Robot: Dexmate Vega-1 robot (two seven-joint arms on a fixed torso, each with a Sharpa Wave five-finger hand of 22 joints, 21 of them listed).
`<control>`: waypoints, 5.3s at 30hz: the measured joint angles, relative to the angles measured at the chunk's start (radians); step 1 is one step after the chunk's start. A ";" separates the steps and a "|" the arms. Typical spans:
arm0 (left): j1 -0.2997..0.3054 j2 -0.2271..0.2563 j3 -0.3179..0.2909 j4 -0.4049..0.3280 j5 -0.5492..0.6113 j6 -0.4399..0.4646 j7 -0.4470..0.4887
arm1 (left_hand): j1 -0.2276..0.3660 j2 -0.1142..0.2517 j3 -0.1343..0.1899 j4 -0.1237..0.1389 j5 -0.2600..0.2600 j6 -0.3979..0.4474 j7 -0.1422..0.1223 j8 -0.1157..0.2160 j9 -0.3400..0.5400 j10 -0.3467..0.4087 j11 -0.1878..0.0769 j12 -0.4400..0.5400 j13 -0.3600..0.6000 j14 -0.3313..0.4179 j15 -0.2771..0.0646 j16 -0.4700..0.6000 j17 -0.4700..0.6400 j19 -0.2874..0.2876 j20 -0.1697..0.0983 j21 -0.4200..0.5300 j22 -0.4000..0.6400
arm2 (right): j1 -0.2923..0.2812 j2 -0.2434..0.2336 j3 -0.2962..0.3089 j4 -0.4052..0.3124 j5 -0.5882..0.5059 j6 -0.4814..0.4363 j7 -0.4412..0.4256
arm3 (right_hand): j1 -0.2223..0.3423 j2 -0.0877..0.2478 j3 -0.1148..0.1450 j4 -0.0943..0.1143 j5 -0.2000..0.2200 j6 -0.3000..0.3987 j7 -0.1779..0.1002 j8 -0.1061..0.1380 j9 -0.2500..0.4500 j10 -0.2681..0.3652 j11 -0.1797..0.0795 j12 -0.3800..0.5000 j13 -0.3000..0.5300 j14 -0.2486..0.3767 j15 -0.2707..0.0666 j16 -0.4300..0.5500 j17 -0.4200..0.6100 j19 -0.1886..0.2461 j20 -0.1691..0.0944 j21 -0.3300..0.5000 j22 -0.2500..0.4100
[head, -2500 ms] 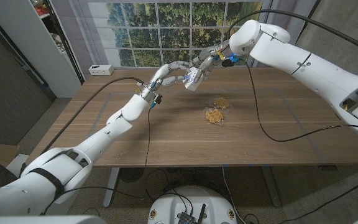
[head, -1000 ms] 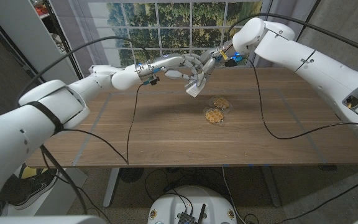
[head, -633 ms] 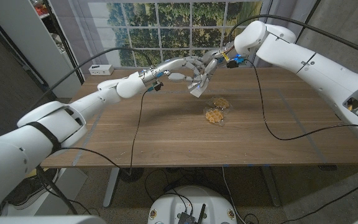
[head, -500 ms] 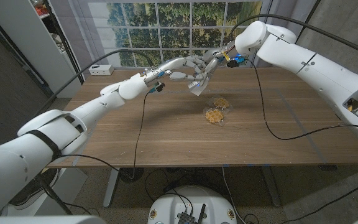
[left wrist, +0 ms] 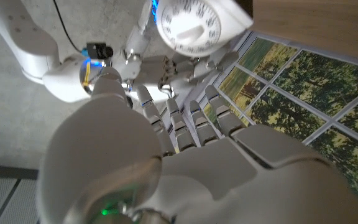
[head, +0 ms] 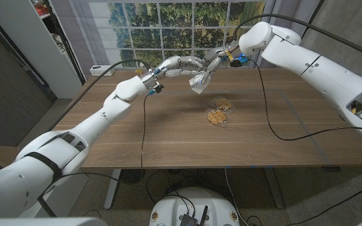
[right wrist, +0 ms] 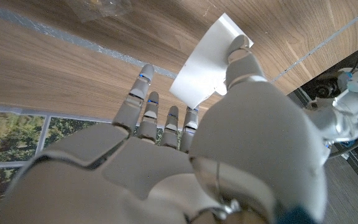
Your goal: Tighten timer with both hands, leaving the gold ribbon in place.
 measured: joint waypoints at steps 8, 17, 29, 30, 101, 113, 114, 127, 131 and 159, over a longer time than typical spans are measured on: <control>0.058 0.020 -0.072 -0.069 -0.057 0.008 0.041 | 0.033 0.013 0.008 -0.016 0.015 0.025 -0.009 0.000 -0.013 -0.057 0.008 -0.027 0.005 -0.047 0.000 -0.015 -0.005 -0.030 0.019 -0.020 -0.010 | -0.012 -0.007 0.008 -0.012 -0.001 -0.008 0.000 | -0.001 -0.002 0.000 0.000 0.000 0.000 0.000 0.000 0.000 0.006 0.006 0.000 0.000 0.000 0.000 0.000 0.000 -0.006 -0.006 0.000 0.000; 0.100 0.062 -0.111 -0.144 0.090 0.014 0.219 | 0.049 0.021 0.001 -0.023 0.018 0.035 0.028 0.000 -0.018 -0.124 0.023 -0.054 0.005 -0.111 0.004 -0.030 -0.014 -0.061 0.024 -0.039 -0.023 | -0.021 -0.009 0.013 -0.032 0.000 -0.022 -0.003 | -0.001 -0.004 0.000 0.000 -0.001 0.000 0.000 0.000 0.000 0.006 0.006 -0.004 0.000 0.000 0.000 0.000 0.000 -0.006 -0.006 0.000 0.000; 0.115 0.120 -0.095 -0.223 0.401 0.103 0.370 | 0.047 0.012 -0.021 -0.023 0.027 0.069 0.053 0.008 -0.022 -0.179 0.042 -0.084 -0.003 -0.180 0.034 -0.038 -0.027 -0.112 0.051 -0.074 -0.034 | -0.032 -0.020 0.030 -0.085 -0.002 -0.029 -0.028 | 0.003 -0.008 0.000 0.000 -0.005 0.000 0.000 0.000 0.000 0.006 0.006 -0.004 0.000 0.000 0.000 0.000 0.000 -0.002 -0.009 0.000 0.000; 0.115 0.124 -0.091 -0.228 0.415 0.108 0.375 | 0.047 0.012 -0.021 -0.023 0.030 0.077 0.051 0.010 -0.023 -0.179 0.042 -0.084 -0.003 -0.184 0.030 -0.038 -0.028 -0.114 0.049 -0.074 -0.034 | -0.033 -0.021 0.031 -0.087 -0.002 -0.029 -0.029 | 0.003 -0.008 0.000 0.000 -0.006 0.000 0.000 0.000 0.000 0.006 0.006 -0.004 0.000 0.000 0.000 0.000 0.000 0.000 -0.011 0.000 0.000; 0.040 0.134 0.008 -0.247 0.624 0.145 0.454 | 0.199 0.098 -0.012 -0.070 0.068 0.238 0.020 0.050 -0.036 -0.157 -0.014 -0.087 -0.077 -0.183 0.006 -0.022 -0.053 -0.126 0.040 -0.124 -0.036 | -0.044 -0.013 0.066 -0.065 0.040 0.057 -0.039 | 0.003 -0.005 -0.003 0.003 0.000 0.000 0.000 0.000 0.000 0.022 0.010 -0.015 0.005 0.007 0.000 0.000 0.000 0.000 -0.011 0.000 0.000; -0.044 0.117 0.047 -0.147 0.672 0.040 0.462 | 0.240 0.104 -0.006 -0.081 0.066 0.271 0.044 0.073 -0.018 -0.116 -0.045 -0.069 -0.082 -0.155 0.002 -0.014 -0.048 -0.104 0.030 -0.116 -0.031 | -0.044 -0.015 0.066 -0.061 0.047 0.067 -0.030 | 0.003 -0.005 -0.003 0.003 -0.002 0.013 0.013 0.000 0.001 0.023 0.009 -0.015 0.005 0.007 0.000 0.000 0.000 0.000 -0.011 0.000 0.000; -0.050 0.116 0.049 -0.141 0.672 0.040 0.462 | 0.241 0.106 -0.005 -0.083 0.066 0.274 0.048 0.073 -0.018 -0.113 -0.047 -0.069 -0.085 -0.155 0.002 -0.014 -0.048 -0.104 0.030 -0.116 -0.031 | -0.044 -0.015 0.066 -0.061 0.048 0.067 -0.030 | 0.003 -0.005 -0.003 0.003 -0.004 0.015 0.015 0.000 0.001 0.023 0.009 -0.015 0.005 0.007 0.000 0.000 0.000 0.000 -0.011 0.000 0.000; -0.201 0.116 0.091 -0.056 0.846 -0.251 0.392 | 0.241 0.105 -0.003 -0.080 0.056 0.265 0.120 0.097 -0.018 -0.216 0.074 -0.055 -0.085 -0.134 0.003 -0.011 -0.043 -0.082 0.000 -0.105 -0.026 | -0.046 -0.028 0.069 -0.071 0.051 0.069 -0.019 | 0.003 -0.005 -0.003 0.003 0.000 0.018 0.018 0.000 0.001 0.023 0.009 -0.015 0.005 0.004 -0.004 -0.009 0.000 0.000 -0.011 0.000 0.000; -0.245 0.127 0.093 -0.053 0.873 -0.266 0.390 | 0.268 0.111 -0.007 -0.084 0.057 0.286 0.115 0.102 -0.024 -0.229 0.087 -0.057 -0.090 -0.124 0.004 -0.010 -0.044 -0.070 -0.012 -0.102 -0.026 | -0.047 -0.032 0.069 -0.073 0.048 0.075 -0.016 | 0.003 -0.005 -0.003 0.003 0.000 0.018 0.018 0.000 0.001 0.023 0.009 -0.022 0.005 -0.002 -0.009 -0.009 0.000 0.000 -0.011 0.000 0.000; -0.217 0.161 0.092 -0.129 1.288 -0.334 0.728 | 0.110 0.114 -0.042 0.062 -0.004 0.053 -0.007 0.000 -0.021 -0.196 0.233 -0.045 -0.073 -0.108 0.089 0.008 -0.024 -0.033 -0.063 -0.074 -0.017 | -0.088 -0.063 0.103 -0.096 0.048 0.089 -0.016 | 0.003 -0.005 -0.006 0.006 0.000 0.018 0.018 0.000 0.000 0.023 0.009 -0.022 0.005 -0.002 -0.009 -0.009 0.000 -0.005 -0.016 0.000 0.000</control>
